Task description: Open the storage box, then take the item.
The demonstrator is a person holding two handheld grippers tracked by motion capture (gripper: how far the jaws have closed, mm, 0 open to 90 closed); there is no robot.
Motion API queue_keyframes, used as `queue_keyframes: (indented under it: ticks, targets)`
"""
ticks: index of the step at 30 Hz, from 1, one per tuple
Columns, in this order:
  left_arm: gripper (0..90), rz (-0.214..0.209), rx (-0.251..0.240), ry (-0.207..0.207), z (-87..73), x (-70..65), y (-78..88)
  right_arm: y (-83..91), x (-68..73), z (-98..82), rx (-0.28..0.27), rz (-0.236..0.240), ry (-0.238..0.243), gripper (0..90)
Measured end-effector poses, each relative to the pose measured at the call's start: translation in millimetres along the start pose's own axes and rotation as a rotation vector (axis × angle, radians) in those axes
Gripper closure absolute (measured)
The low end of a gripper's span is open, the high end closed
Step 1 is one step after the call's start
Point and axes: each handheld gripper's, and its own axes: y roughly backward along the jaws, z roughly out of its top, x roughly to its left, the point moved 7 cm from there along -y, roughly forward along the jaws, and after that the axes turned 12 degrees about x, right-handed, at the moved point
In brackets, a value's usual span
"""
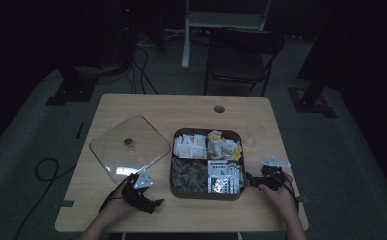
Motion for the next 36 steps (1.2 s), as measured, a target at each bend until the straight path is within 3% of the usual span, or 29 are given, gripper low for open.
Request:
queue_keyframes:
  ticks: [12,16,27,33,36]
  targets:
    - [0.3,-0.001,0.0,-0.001,-0.2,0.1,0.1,2.0,1.2,-1.2,-0.008,0.025,0.005,14.7]
    - [0.3,-0.003,0.0,-0.004,-0.4,0.2,0.2,10.8,-0.1,1.6,-0.031,0.036,-0.001,18.0]
    - [0.3,-0.003,0.0,-0.004,-0.4,0.2,0.2,50.3,1.8,29.9,-0.141,0.098,0.018,21.4]
    - [0.3,-0.003,0.0,-0.004,-0.4,0.2,0.2,62.1,9.5,51.3,-0.185,0.131,0.055,22.2]
    - [0.3,-0.003,0.0,-0.004,-0.4,0.2,0.2,63.9,15.8,60.2,-0.18,0.156,0.072,27.4]
